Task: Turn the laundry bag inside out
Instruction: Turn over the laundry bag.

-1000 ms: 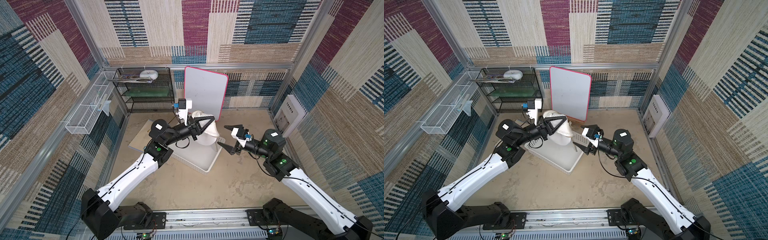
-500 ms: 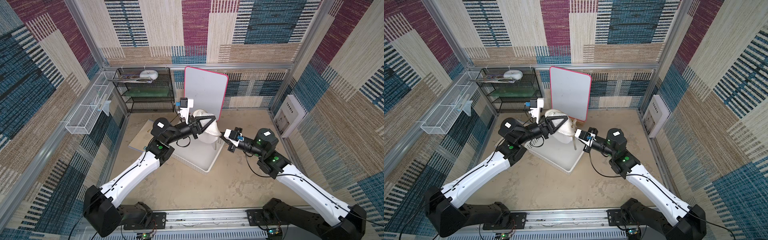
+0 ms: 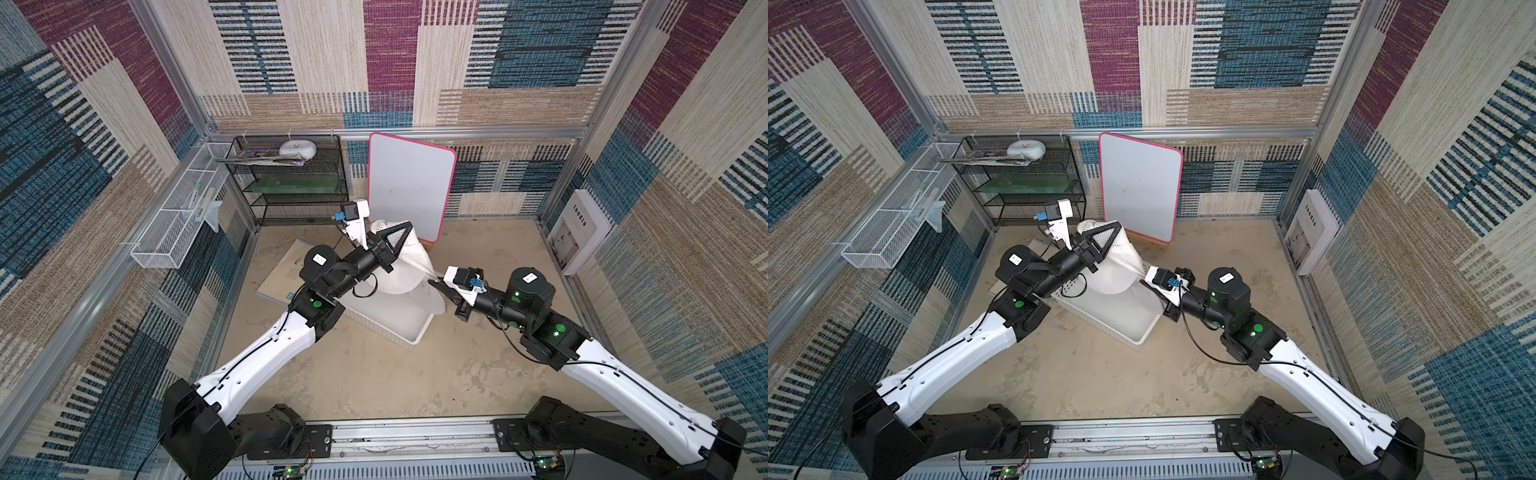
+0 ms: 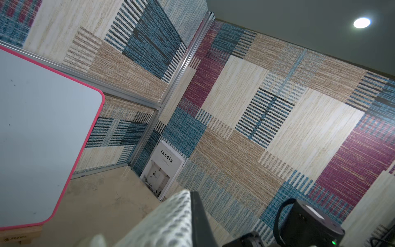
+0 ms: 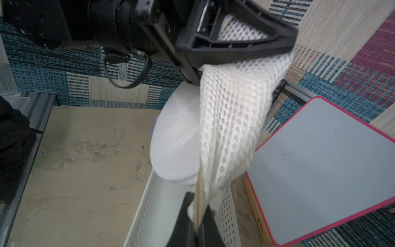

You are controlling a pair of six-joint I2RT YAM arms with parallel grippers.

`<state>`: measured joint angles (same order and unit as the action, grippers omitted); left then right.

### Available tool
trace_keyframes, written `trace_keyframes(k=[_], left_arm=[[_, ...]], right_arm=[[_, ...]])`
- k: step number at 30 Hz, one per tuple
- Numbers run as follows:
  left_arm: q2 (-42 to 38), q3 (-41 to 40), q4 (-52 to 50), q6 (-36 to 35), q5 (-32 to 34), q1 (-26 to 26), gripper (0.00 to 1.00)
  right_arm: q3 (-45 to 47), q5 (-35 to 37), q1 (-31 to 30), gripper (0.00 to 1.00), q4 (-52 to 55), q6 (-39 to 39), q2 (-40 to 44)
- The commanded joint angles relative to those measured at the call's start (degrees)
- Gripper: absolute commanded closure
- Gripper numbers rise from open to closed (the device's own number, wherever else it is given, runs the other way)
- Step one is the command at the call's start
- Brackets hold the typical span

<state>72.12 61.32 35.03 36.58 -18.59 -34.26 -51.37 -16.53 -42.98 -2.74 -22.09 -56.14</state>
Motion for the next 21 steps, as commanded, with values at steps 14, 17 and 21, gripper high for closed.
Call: trace_keyframes(k=[14,17,21], left_arm=[[3.4,-1.6,19.7,-8.3,15.3,-2.5,1.0],[4.8,-2.3,24.5,-8.9,15.6,-3.0,1.0],[5.5,-2.7,25.2,-8.8,17.0,-3.0,1.0]], right_arm=[[-0.5,-15.2,-6.3,1.0,-17.5,22.8,-12.3],[-0.3,-19.8,-6.4,1.0,-22.3,27.4,-13.2],[-0.6,-16.3,-6.2,0.67,-17.1,24.8,-10.2]])
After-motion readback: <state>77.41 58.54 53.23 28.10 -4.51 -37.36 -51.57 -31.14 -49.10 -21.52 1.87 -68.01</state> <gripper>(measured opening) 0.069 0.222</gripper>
